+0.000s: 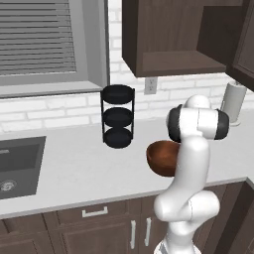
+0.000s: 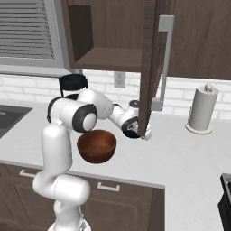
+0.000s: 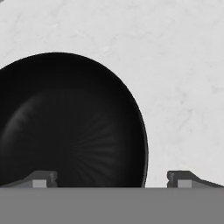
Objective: Pick up the bowls on the counter and stack them on top of one another in the open cabinet. Place the smaller bowl on top of the larger bowl.
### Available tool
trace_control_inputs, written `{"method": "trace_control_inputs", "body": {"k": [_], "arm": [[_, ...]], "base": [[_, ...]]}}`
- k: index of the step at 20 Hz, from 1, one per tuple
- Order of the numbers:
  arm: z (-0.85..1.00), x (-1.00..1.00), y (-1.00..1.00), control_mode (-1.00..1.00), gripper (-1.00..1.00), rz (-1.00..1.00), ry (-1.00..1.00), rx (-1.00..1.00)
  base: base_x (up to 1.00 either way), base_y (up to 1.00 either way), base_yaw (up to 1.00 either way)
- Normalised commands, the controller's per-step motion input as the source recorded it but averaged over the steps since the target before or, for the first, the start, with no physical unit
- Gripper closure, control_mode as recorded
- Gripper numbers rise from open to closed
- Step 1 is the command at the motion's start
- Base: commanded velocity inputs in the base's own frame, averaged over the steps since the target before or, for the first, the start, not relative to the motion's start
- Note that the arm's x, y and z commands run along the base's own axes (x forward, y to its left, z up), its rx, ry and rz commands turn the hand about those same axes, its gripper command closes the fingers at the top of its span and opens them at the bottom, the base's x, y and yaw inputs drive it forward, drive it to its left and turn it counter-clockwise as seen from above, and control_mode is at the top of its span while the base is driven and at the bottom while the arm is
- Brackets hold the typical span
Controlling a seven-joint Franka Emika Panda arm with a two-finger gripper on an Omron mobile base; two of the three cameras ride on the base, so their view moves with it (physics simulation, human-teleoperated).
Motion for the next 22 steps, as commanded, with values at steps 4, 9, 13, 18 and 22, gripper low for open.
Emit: {"method": "trace_control_inputs", "body": {"k": [4, 9, 13, 18, 22], "arm": [[-0.15, 0.09, 0.0, -1.0, 1.0, 0.0, 0.0, 0.0], [0.0, 0.0, 0.0, -1.0, 1.0, 0.0, 0.0, 0.0], [0.0, 0.0, 0.0, -1.0, 1.0, 0.0, 0.0, 0.0], [0.2, 0.0, 0.0, -1.0, 1.0, 0.0, -0.05, 0.0], [0.74, -0.14, 0.0, -1.0, 1.0, 0.0, -0.17, 0.0]], "base": [[0.0, 0.0, 0.0], [0.0, 0.0, 0.0], [0.0, 0.0, 0.0], [0.0, 0.0, 0.0], [0.0, 0.0, 0.0]]}}
